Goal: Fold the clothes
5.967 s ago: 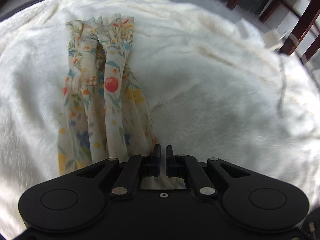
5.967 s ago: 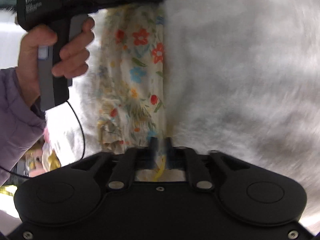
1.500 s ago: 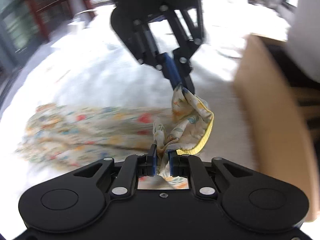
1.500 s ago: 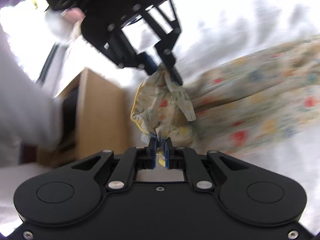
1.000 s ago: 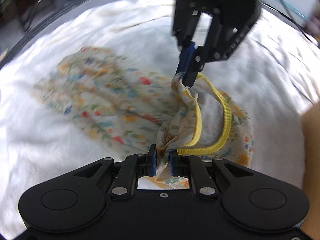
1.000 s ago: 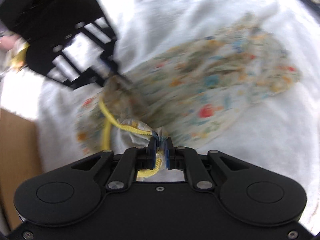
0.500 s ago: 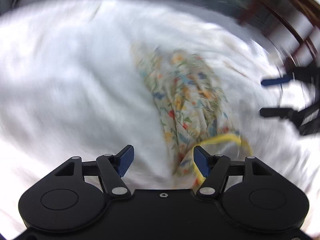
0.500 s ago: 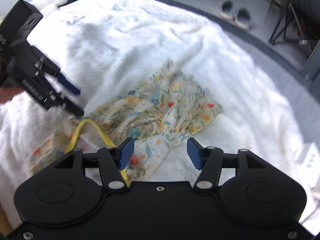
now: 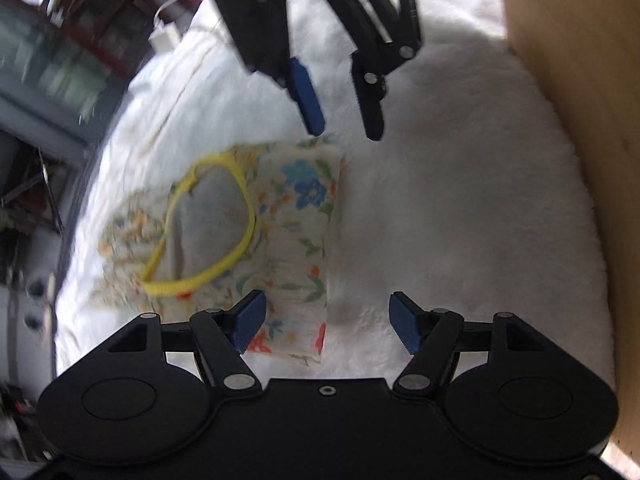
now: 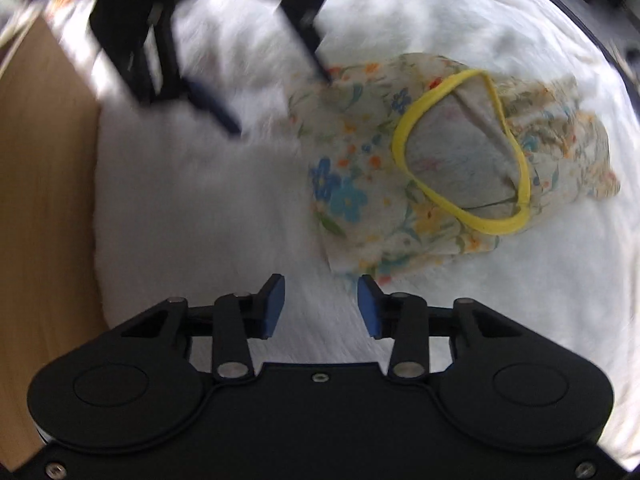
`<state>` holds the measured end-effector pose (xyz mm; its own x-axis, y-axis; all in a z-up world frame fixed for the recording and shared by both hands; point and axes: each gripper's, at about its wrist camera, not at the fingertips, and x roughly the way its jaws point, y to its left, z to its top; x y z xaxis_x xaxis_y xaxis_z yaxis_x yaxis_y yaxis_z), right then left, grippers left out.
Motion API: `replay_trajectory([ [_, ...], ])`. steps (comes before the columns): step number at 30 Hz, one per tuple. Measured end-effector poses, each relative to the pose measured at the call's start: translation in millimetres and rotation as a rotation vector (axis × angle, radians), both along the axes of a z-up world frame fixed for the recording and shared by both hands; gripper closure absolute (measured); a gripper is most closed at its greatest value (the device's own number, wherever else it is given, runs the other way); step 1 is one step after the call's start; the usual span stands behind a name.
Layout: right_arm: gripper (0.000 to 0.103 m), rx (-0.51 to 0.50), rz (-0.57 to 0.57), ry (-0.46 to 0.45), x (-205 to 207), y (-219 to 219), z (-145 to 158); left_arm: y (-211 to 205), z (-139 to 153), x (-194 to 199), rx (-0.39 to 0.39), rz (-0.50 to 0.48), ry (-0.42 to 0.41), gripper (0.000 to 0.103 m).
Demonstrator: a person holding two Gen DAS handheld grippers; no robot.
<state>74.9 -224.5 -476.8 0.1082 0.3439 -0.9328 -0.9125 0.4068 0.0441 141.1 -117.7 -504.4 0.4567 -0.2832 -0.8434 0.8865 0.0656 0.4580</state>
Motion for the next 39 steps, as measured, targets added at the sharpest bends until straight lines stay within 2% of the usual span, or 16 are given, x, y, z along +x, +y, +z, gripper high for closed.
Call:
replay_trajectory([
  [2,0.059,0.043,-0.094,0.052,11,-5,-4,0,-2,8,0.005,0.03,0.017,0.036],
  [4,0.068,0.078,-0.182,0.112,23,-12,-10,-1,-5,16,0.007,0.053,0.033,0.036],
  [6,0.1,0.08,-0.225,0.132,30,-14,-17,0,-4,19,0.008,0.056,0.057,0.039],
  [10,0.101,0.119,-0.295,0.152,36,-29,-15,-1,-8,25,0.023,0.023,0.112,0.087],
  [15,0.101,0.09,-0.248,0.114,31,-41,-4,0,-9,29,0.039,0.055,0.152,0.089],
  [19,0.101,0.03,-0.249,0.062,30,-54,-2,3,-11,24,0.041,0.041,0.116,0.088],
  [22,0.095,0.011,-0.143,-0.046,14,-43,14,4,-3,14,0.038,0.034,0.083,0.083],
  [25,0.057,-0.012,0.034,-0.207,-16,-28,23,5,4,8,0.035,0.022,0.051,0.059],
  [26,0.04,-0.02,0.089,-0.258,-25,-23,23,5,5,7,0.031,0.028,0.046,0.059],
  [28,0.038,-0.069,0.24,-0.4,-45,-1,10,4,8,18,0.016,0.104,0.123,0.06],
  [30,0.039,-0.102,0.298,-0.468,-55,6,2,9,19,44,-0.079,0.259,0.296,0.068],
  [33,0.04,-0.127,0.334,-0.524,-59,18,-8,14,25,57,-0.11,0.297,0.3,0.081],
  [34,0.042,-0.132,0.334,-0.529,-59,19,-10,14,24,62,-0.109,0.295,0.299,0.084],
  [36,0.075,-0.164,0.326,-0.536,-57,21,-20,16,29,65,-0.118,0.296,0.306,0.084],
  [38,0.093,-0.18,0.304,-0.521,-54,22,-27,15,32,56,-0.11,0.254,0.269,0.083],
  [39,0.093,-0.176,0.289,-0.521,-53,21,-26,14,34,49,-0.1,0.217,0.237,0.083],
])
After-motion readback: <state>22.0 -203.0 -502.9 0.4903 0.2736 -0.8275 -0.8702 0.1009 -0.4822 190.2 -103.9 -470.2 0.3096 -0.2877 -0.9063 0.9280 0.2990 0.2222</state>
